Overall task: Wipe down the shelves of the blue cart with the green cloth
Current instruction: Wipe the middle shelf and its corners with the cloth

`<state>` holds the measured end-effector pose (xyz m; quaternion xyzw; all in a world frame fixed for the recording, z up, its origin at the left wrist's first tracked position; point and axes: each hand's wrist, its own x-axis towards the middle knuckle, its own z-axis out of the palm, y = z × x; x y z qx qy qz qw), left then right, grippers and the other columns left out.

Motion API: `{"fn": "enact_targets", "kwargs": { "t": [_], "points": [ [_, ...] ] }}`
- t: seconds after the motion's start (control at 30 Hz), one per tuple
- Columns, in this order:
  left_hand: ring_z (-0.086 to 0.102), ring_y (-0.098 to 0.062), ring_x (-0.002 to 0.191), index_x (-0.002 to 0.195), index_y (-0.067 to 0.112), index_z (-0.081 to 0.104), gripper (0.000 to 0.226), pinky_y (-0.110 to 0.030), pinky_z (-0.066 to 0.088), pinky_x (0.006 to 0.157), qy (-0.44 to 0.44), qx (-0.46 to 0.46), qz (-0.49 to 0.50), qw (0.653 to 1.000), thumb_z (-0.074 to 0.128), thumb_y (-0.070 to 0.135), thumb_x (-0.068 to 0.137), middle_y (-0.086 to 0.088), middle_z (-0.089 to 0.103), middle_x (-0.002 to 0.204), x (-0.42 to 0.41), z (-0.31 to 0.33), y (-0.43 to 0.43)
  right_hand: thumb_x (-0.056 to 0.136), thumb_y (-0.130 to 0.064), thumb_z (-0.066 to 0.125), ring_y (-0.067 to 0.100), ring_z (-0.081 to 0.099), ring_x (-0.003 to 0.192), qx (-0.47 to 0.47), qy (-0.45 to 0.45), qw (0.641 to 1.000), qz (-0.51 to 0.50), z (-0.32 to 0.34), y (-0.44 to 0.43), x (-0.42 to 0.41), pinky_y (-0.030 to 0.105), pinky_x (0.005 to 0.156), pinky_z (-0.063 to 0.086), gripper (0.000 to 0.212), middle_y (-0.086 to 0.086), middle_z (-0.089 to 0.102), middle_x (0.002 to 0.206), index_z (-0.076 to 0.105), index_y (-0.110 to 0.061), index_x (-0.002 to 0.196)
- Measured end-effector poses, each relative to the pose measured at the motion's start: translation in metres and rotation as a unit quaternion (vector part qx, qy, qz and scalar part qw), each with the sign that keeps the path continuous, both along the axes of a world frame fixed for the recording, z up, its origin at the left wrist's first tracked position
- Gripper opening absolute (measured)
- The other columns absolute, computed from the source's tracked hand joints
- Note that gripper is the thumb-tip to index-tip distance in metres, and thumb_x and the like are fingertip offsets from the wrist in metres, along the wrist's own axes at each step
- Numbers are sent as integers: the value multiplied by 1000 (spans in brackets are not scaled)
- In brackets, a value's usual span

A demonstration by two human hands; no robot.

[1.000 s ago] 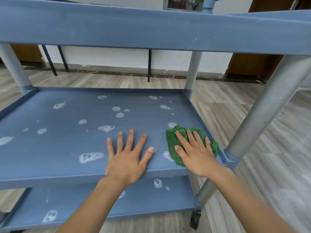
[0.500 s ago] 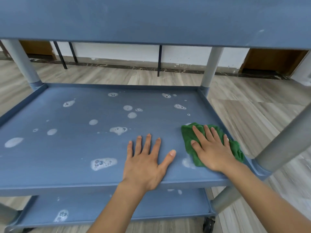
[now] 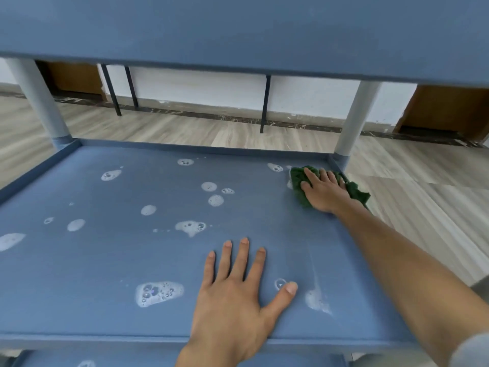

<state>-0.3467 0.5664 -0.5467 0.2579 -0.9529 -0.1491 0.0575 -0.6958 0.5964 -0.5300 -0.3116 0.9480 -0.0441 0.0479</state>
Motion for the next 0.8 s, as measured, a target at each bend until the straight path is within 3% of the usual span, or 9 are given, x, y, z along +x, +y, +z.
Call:
{"fn": "enact_targets", "kwargs": {
  "t": [0.33, 0.4, 0.47, 0.57, 0.63, 0.73, 0.8],
  "points": [
    [-35, -6, 145, 152, 55, -6, 99, -40, -20, 119, 12, -2, 8, 1000, -17, 96, 63, 22, -26, 160, 1, 1, 1, 99, -58, 19, 31, 6, 155, -35, -13, 999, 15, 3, -37, -51, 53, 124, 2, 64, 5, 9, 169, 10, -38, 159],
    [-6, -14, 154, 152, 55, 20, 90, -37, -2, 120, 7, -33, 0, 999, -7, 93, 74, 17, 2, 166, 2, 5, 0, 98, -59, 21, 31, 11, 154, -44, -8, 999, 21, 2, -39, -54, 54, 124, 5, 64, 5, 15, 168, 14, -38, 158],
    [41, -24, 143, 140, 41, 55, 81, -42, 22, 109, -13, -9, -6, 1000, 10, 84, 87, 7, 45, 154, 1, 10, 3, 96, -59, 23, 32, 16, 152, -54, -2, 998, 29, 1, -39, -60, 55, 123, 9, 64, 6, 21, 165, 18, -38, 156],
    [56, -27, 129, 130, 34, 67, 80, -42, 30, 101, -4, -14, -2, 1000, 13, 79, 91, 3, 59, 141, -3, 14, 3, 95, -59, 25, 33, 21, 149, -60, 4, 998, 33, 0, -40, -65, 55, 121, 13, 63, 10, 25, 162, 21, -38, 154],
    [47, -26, 139, 136, 41, 60, 82, -42, 24, 108, 1, -2, 4, 1000, 7, 82, 88, 7, 49, 150, -3, 17, 0, 96, -58, 25, 33, 17, 151, -55, 5, 998, 28, 0, -43, -66, 55, 122, 11, 63, 9, 21, 164, 19, -38, 155],
    [-10, -16, 153, 152, 53, 22, 99, -39, -8, 120, 29, 10, 11, 999, -11, 94, 69, 18, 0, 165, -2, 12, 1, 96, -60, 20, 31, 7, 154, -33, 0, 999, 28, -2, -37, -57, 55, 123, 5, 64, 4, 10, 169, 12, -42, 158],
    [-22, -11, 150, 154, 53, 13, 105, -39, -16, 120, 26, -2, 14, 1000, -18, 95, 63, 18, -9, 165, 0, 9, 1, 94, -63, 16, 32, 2, 155, -22, -4, 999, 28, -3, -26, -46, 55, 123, 2, 65, 2, 6, 169, 9, -47, 157]
  ]
}}
